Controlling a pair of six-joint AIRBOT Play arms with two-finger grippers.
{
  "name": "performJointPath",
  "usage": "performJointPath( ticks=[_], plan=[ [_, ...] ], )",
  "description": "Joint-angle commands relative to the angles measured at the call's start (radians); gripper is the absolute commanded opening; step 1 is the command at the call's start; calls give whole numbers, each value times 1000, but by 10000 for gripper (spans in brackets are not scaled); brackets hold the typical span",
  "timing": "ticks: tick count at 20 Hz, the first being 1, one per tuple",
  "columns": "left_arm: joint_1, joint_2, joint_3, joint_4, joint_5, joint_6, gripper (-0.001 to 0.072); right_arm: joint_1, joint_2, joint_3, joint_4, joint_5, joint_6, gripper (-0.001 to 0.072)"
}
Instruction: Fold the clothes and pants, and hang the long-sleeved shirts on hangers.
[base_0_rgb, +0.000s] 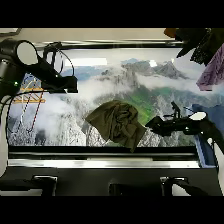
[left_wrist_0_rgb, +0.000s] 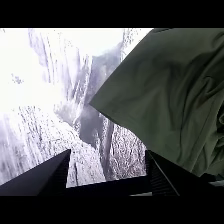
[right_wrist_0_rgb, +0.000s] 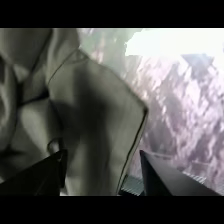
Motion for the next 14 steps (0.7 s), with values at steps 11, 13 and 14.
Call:
performJointPath(
  ticks=[11,13,14],
  plan=[
    [1,0,0,2,-2,54,530,6,-163,-18,158,-80,-170,519],
    [2,0,0,2,-2,54,530,6,-181,-18,151,-84,-170,519],
    [3,0,0,2,-2,54,530,6,-185,-18,151,-86,-171,519]
  ],
)
